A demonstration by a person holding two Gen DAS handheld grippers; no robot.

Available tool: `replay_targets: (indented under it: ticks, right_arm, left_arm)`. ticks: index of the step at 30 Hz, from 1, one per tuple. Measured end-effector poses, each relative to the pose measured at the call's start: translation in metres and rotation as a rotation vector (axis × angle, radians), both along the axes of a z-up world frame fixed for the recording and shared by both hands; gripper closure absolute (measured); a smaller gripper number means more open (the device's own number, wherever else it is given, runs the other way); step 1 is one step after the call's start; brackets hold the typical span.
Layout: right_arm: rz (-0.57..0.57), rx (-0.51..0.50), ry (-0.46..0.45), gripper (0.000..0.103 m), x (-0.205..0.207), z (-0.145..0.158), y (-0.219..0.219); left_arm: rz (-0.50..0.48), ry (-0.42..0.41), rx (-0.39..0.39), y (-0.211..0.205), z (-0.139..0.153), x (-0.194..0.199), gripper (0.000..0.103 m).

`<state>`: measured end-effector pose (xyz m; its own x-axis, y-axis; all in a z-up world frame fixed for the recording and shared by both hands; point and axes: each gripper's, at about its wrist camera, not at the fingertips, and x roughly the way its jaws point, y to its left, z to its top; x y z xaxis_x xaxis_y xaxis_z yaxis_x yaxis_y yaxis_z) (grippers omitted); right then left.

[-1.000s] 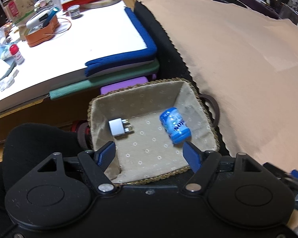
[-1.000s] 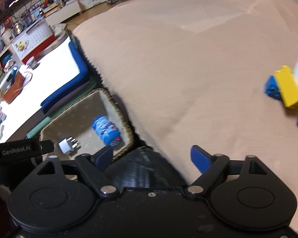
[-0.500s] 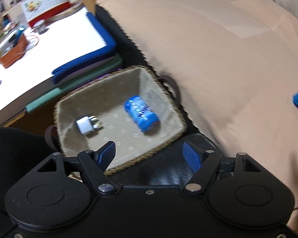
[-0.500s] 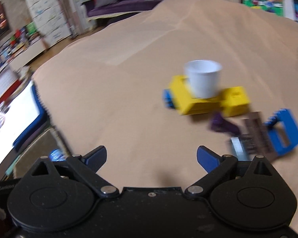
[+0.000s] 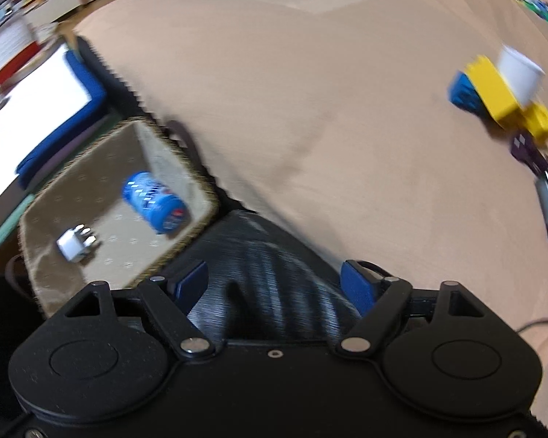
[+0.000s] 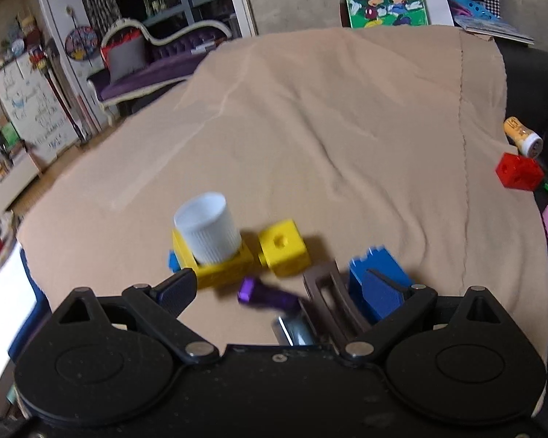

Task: Organize rigid objects
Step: 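Move the right tool to the white ribbed cup and grasp it, then grasp the purple car charger with the left tool while the right tool holds the cup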

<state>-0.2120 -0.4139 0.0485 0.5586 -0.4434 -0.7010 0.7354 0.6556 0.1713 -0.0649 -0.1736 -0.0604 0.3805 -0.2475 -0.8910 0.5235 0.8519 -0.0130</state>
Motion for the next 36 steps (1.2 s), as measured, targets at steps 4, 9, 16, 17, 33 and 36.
replay_targets:
  ticks: [4,9,16,17,33,36]
  right_arm:
    - [0.044,-0.018,-0.013,0.009,0.019,0.004,-0.001]
    - [0.121,-0.050,0.012,0.018,0.054,-0.004,0.002]
    - [0.133,-0.007,0.075,0.049,0.089,-0.027,-0.011]
    - [0.134,0.007,0.071,0.054,0.090,-0.029,-0.014]
    - [0.033,-0.010,-0.085,0.054,0.001,0.022,-0.039]
    - [-0.017,-0.049,-0.067,0.054,-0.024,0.023,-0.039]
  left_arm:
    - [-0.056,-0.032,0.018,-0.011,-0.001,-0.012,0.028]
    - [-0.075,-0.062,0.007,-0.013,0.004,-0.018,0.028]
    - [-0.069,-0.056,-0.003,-0.011,0.005,-0.016,0.028]
    - [-0.071,-0.059,-0.003,-0.011,0.005,-0.016,0.028]
    - [-0.229,-0.166,-0.034,-0.082,0.056,-0.027,0.026]
    - [-0.283,-0.127,-0.051,-0.116,0.059,-0.031,0.025]
